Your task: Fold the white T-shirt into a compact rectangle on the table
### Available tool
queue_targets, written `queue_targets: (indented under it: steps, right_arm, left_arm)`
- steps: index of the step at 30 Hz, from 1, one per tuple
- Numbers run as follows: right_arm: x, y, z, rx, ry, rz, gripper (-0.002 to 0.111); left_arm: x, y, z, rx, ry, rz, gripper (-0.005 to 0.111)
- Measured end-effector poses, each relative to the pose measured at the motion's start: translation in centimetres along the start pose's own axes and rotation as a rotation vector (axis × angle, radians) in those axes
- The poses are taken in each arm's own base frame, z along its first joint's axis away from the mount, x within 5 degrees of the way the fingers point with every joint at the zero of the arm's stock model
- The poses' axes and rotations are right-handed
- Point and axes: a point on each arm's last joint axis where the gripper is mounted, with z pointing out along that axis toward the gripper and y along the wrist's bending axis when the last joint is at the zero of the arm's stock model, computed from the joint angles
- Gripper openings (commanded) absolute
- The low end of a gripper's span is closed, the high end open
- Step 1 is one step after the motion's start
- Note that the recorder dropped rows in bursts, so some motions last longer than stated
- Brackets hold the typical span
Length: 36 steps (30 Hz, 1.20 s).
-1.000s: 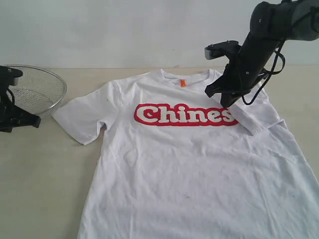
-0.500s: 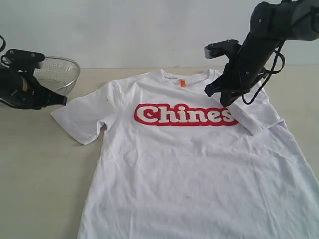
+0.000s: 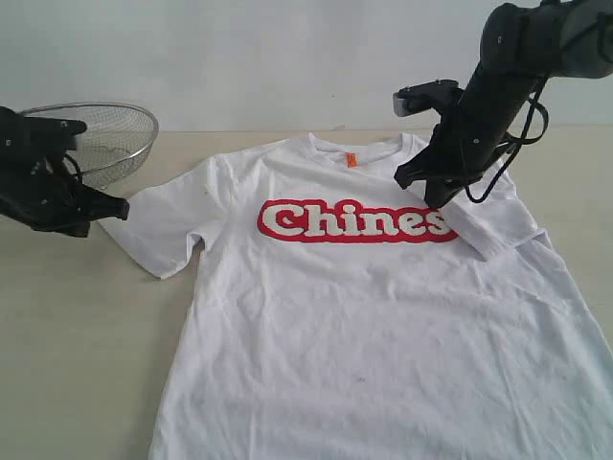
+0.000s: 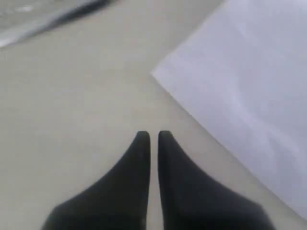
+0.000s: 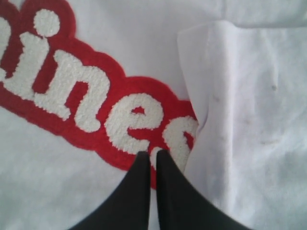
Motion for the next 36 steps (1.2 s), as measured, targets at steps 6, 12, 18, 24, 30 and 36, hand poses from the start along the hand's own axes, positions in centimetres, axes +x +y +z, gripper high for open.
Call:
queue_targets:
  steps: [6, 12, 18, 24, 30, 36]
  right_arm:
    - [0.1, 0.1, 0.0, -0.006, 0.015, -0.010, 0.000]
    - [0.2, 0.1, 0.0, -0.011, 0.025, -0.020, 0.000]
    - [0.2, 0.1, 0.0, -0.011, 0.025, -0.024, 0.000]
    - [0.2, 0.1, 0.0, -0.014, 0.023, -0.024, 0.000]
    - [0.2, 0.2, 0.0, -0.021, 0.021, -0.021, 0.000]
    - [0.2, 0.2, 0.0, -0.026, 0.019, -0.026, 0.000]
  left_arm:
    - [-0.1, -1.3, -0.4, 0.237, -0.001, -0.057, 0.004]
    - [-0.4, 1.2, -0.9, 0.458, -0.047, -0.171, 0.004]
    - [-0.4, 4.0, -1.3, 0.537, -0.093, -0.202, 0.004]
    - [-0.4, 4.9, -1.0, 0.450, -0.120, -0.161, 0.004]
    - [0.4, 4.8, 0.7, 0.465, -0.072, -0.179, 0.028]
    - [1.0, 4.2, 2.3, 0.535, -0.036, -0.292, 0.068]
